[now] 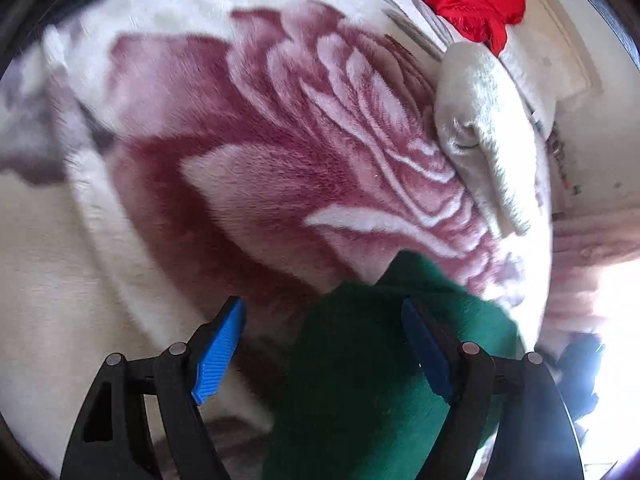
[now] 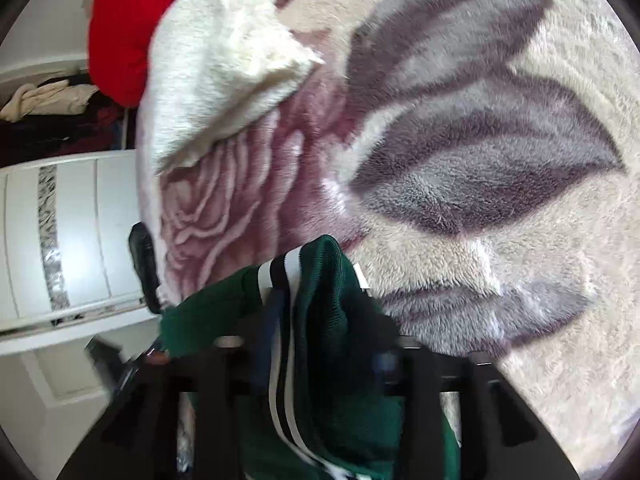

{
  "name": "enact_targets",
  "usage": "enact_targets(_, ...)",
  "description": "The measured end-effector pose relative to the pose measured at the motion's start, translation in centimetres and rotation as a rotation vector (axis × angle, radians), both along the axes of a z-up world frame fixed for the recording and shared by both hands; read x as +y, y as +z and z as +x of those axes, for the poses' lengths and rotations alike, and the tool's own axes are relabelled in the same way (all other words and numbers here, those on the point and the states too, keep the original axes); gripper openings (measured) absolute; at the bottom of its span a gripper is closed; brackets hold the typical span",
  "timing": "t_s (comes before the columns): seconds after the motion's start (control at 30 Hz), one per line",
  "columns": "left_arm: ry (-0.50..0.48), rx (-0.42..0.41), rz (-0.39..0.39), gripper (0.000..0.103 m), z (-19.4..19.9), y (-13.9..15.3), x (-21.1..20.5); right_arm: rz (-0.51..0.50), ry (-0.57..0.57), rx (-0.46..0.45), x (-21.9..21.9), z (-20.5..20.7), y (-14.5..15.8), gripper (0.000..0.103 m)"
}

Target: Fold large clothes

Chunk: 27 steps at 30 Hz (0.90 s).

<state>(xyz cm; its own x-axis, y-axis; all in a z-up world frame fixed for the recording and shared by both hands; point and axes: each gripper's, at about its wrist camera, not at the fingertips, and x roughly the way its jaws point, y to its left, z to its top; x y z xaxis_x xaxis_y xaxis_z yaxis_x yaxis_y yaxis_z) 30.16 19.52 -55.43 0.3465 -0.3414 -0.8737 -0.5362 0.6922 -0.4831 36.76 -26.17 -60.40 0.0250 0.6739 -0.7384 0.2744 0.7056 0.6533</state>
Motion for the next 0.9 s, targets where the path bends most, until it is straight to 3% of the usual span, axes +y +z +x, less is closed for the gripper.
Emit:
enact_targets(0.03,0.001,-0.023,-0.023,0.078,0.4,-0.1,0.2,0.021,0.005,0.000,-0.4,-0.5,0.3,0.074)
enact_targets(0.1,-0.026,-0.085,-0.035,0.073,1.6,0.3,0.1,0.051,0.027,0.018,0.4,-1.8,0.0,0.074)
enact_targets(0.13,-0.054,-0.096,-0.028,0.056,2.4,0.4,-0.3,0.053,0.042,0.029,0.4,-2.4,-0.1,0.074)
enact_targets(0.17,-0.092,-0.082,-0.001,0.049,3.5,0.2,-1.0,0.047,0.057,0.041,0.4,-3.0,-0.3,0.074)
enact_targets(0.27,-0.155,-0.040,0.050,0.046,5.3,-0.1,-2.5,0.042,0.038,0.083,-0.8,-4.8,-0.7,0.074)
enact_targets(0.37,-0.160,-0.044,0.077,0.046,5.0,1.4,-2.6,0.068,-0.015,0.094,-2.0,-6.7,-0.1,0.074)
enact_targets(0.5,-0.097,-0.079,0.170,0.052,1.5,5.3,-1.9,0.069,-0.055,0.098,-3.3,-11.0,1.7,0.074)
enact_targets(0.6,-0.080,-0.055,0.248,0.090,-1.6,6.5,-2.0,0.088,-0.067,0.146,-3.5,-15.4,1.9,0.074)
enact_targets(0.7,-0.087,0.020,0.332,0.090,-4.0,6.0,-2.9,0.090,-0.050,0.218,-2.0,-18.4,-0.1,0.074)
enact_targets(0.73,-0.102,0.048,0.344,0.090,-5.0,5.4,-3.5,0.078,-0.043,0.243,-1.2,-19.0,-0.9,0.067)
enact_targets(0.77,-0.112,0.071,0.355,0.090,-5.7,5.0,-4.0,0.090,-0.048,0.241,-0.5,-19.4,-1.3,0.053)
enact_targets(0.8,-0.129,0.087,0.361,0.090,-6.4,4.6,-4.5,0.093,-0.040,0.231,0.3,-19.6,-1.2,0.019)
enact_targets(0.9,-0.153,0.106,0.354,0.090,-7.7,3.8,-5.2,0.037,-0.073,0.190,0.4,-19.7,1.1,0.010)
